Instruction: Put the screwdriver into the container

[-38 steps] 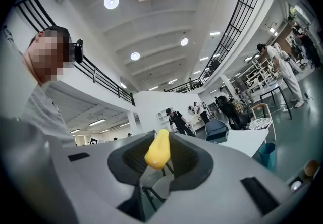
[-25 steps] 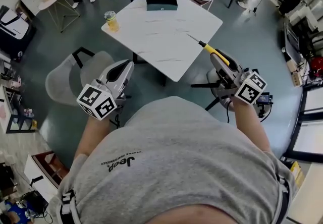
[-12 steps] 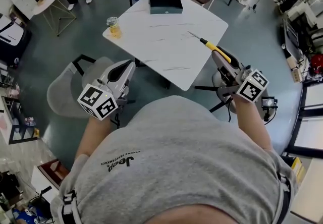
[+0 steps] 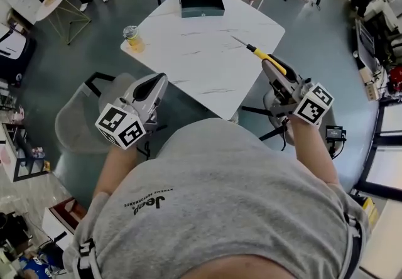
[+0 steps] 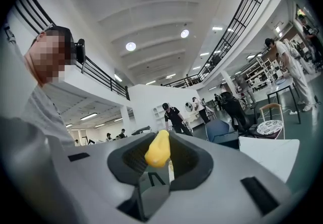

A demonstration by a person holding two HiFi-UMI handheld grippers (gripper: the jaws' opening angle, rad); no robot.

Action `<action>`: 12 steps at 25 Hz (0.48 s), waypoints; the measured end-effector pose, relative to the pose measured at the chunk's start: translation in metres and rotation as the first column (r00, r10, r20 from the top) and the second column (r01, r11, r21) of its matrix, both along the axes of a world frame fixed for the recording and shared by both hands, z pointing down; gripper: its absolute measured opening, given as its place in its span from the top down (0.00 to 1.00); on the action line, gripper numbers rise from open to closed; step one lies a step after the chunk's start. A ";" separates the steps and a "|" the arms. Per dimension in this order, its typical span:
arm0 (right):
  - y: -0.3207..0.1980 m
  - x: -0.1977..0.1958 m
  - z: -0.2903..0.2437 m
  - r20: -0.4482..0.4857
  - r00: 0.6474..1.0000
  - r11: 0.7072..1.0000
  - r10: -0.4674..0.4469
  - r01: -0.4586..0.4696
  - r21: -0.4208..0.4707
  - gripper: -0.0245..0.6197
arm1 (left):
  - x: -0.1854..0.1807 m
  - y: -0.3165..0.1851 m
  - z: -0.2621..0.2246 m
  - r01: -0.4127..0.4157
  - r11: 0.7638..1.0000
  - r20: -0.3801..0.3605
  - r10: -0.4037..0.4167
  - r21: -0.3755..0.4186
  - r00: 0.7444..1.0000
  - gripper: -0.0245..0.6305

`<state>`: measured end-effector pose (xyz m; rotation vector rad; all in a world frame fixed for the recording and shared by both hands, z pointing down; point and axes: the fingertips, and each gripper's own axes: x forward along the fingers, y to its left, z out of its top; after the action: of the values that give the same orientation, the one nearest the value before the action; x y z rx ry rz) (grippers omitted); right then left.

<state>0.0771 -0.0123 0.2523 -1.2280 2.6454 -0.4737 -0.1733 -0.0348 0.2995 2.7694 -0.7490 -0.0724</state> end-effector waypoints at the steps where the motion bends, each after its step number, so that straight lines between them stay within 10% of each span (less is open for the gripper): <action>1: -0.007 0.005 0.002 0.004 1.000 1.000 -0.009 0.009 -0.002 0.83 | 0.006 -0.004 0.001 0.005 1.000 0.005 -0.005 0.000 1.000 0.96; 12: -0.115 0.070 0.022 0.049 0.985 0.986 -0.164 0.165 -0.026 0.83 | 0.076 -0.068 0.011 0.146 0.988 0.041 -0.144 -0.046 0.989 0.96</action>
<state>0.1469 -0.1271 0.2742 -0.9973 2.7214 -0.5627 -0.0973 -0.1024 0.3105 2.6733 -0.9483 -0.0306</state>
